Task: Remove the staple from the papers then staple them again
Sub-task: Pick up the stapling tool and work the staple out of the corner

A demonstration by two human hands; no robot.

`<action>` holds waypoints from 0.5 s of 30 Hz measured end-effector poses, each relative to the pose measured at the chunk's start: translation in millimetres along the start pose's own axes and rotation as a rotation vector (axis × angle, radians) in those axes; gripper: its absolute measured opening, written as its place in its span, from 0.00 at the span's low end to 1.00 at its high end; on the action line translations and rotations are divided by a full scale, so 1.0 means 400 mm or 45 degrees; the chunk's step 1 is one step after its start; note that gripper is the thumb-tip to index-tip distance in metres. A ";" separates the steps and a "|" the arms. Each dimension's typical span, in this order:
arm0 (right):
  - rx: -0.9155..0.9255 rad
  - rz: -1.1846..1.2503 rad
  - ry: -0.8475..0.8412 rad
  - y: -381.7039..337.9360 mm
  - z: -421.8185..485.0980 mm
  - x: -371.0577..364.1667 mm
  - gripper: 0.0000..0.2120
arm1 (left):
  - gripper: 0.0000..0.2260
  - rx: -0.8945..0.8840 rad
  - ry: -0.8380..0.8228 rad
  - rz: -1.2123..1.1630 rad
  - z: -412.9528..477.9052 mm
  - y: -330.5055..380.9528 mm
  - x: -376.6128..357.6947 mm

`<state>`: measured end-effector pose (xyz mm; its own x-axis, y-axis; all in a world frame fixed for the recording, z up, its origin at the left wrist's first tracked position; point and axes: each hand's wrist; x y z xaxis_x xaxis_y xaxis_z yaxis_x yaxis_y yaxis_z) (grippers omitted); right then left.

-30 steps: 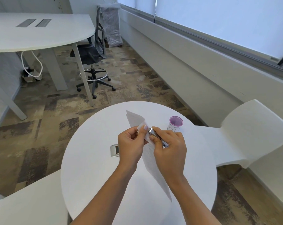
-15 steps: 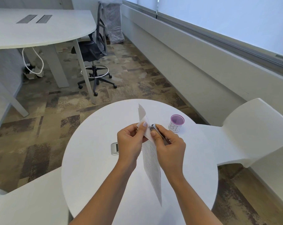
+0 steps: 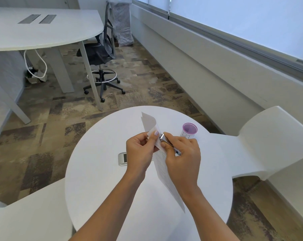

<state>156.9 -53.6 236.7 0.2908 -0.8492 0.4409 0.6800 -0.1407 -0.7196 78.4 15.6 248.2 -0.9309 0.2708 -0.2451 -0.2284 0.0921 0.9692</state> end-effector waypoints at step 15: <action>-0.492 0.514 -0.147 0.002 -0.001 -0.013 0.10 | 0.05 0.036 -0.042 -0.040 0.007 0.004 0.004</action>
<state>155.5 -49.7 233.6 0.5631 -0.8161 0.1302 0.2106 -0.0107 -0.9775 77.4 19.0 249.2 -0.9135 0.2984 -0.2764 -0.2488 0.1277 0.9601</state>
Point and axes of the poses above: each hand's wrist, its own z-axis towards the middle knuckle, its own x-axis out of the back of the hand, y = z × x, and after that the axes turned 6 degrees about -x, right-handed
